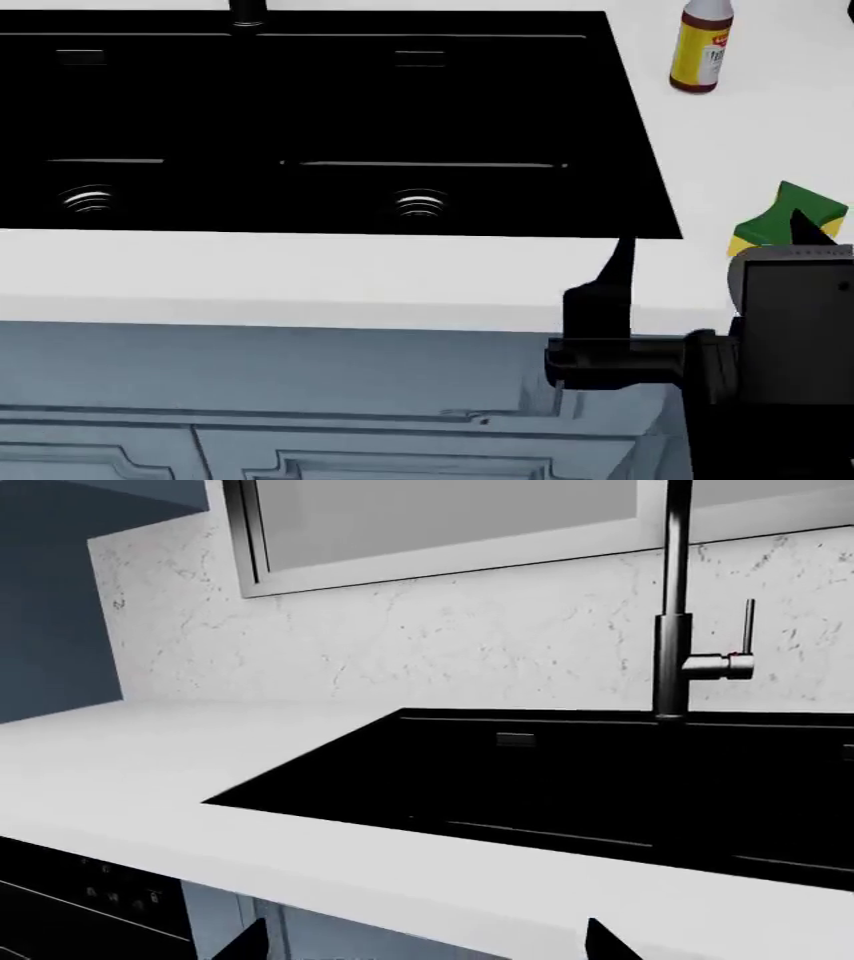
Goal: Pick the sponge from the counter and place it in the sink
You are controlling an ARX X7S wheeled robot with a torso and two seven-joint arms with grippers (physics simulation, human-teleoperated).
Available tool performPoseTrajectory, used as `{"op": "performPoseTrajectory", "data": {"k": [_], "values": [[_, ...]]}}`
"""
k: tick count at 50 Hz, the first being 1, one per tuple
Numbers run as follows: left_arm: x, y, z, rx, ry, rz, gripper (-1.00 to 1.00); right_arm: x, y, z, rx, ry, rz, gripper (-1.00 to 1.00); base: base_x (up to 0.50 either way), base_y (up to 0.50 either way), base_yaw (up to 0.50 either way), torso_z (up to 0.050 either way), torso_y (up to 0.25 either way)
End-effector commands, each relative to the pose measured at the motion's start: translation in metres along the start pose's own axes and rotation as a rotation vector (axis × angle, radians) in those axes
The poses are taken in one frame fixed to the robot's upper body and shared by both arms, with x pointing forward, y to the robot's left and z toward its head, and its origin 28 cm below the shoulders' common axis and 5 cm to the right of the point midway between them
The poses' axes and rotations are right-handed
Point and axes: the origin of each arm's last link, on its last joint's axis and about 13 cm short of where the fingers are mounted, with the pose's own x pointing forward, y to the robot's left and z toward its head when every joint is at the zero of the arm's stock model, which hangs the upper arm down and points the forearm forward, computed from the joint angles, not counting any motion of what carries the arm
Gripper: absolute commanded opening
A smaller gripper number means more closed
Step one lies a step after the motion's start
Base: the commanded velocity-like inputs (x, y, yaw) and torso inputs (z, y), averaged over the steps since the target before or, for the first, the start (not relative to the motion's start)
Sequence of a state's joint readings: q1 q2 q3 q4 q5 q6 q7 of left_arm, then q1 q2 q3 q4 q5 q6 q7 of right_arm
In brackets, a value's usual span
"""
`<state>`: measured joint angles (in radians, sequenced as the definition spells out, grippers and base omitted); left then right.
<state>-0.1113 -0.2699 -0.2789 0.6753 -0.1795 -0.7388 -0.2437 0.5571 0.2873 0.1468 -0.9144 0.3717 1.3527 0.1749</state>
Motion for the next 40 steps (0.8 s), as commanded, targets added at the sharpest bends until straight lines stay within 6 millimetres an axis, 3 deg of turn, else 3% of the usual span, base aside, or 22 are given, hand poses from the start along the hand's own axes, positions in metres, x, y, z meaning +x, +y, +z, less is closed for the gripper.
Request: {"op": "performPoseTrajectory", "data": {"k": [1,13,40], "values": [[-0.0012,-0.0025,-0.0044,0.001,0.003,-0.005,1.00,0.0060,-0.0090,0.0239,-0.008,0.028,-0.010,1.00,0.00,0.00,0.00,0.000,0.000],[-0.0022,-0.0054,-0.0027,0.007,-0.008,-0.020,1.00,0.0078,-0.0116,0.0306,-0.009,0.028,0.001,1.00,0.01,0.01,0.00,0.000,0.000],[-0.0028,-0.0064,0.0003,-0.008,-0.009,-0.023,1.00,0.0032,-0.0138,0.0235,0.031,0.035,0.002,1.00,0.27,0.17,0.00,0.000,0.000]]}}
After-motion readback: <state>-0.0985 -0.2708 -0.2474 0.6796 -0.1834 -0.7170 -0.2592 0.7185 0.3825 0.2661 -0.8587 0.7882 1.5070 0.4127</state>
